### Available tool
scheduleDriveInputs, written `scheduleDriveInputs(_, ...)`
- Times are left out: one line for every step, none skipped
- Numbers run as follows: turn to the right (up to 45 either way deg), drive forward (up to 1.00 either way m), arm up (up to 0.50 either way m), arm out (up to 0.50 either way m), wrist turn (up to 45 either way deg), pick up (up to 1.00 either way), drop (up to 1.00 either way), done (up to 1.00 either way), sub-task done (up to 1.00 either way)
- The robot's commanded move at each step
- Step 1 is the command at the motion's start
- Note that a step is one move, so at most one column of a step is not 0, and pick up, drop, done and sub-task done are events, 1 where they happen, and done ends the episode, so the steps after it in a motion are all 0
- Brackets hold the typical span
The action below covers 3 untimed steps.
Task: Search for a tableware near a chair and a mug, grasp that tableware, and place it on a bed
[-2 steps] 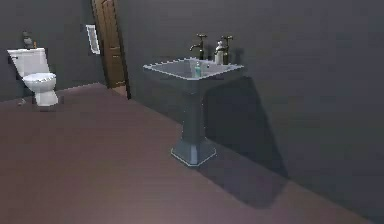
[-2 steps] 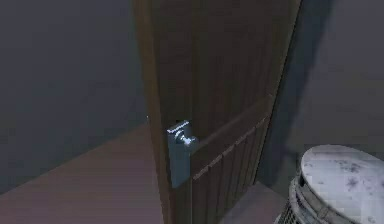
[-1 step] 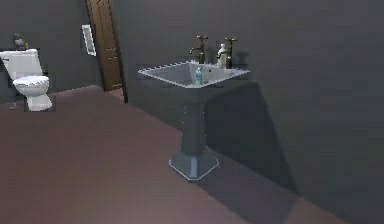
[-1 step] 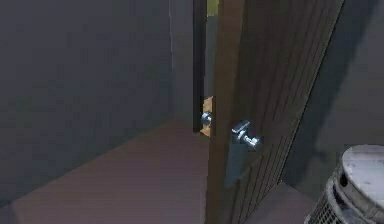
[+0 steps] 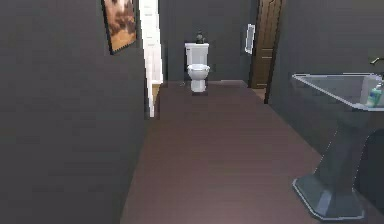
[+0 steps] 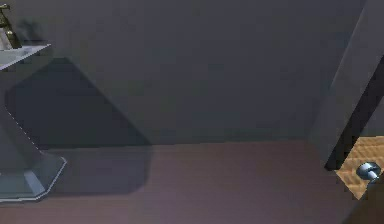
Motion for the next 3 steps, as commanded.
scheduleDriveInputs(-3.0, 0.00, 0.00, 0.00, 0.0, 0.00, 0.00, 0.00, 0.00)
scheduleDriveInputs(0.0, 1.00, 0.00, 0.00, 0.0, 0.00, 0.00, 0.00, 0.00)
scheduleDriveInputs(0.0, 1.00, 0.00, 0.00, 0.0, 0.00, 0.00, 0.00, 0.00)
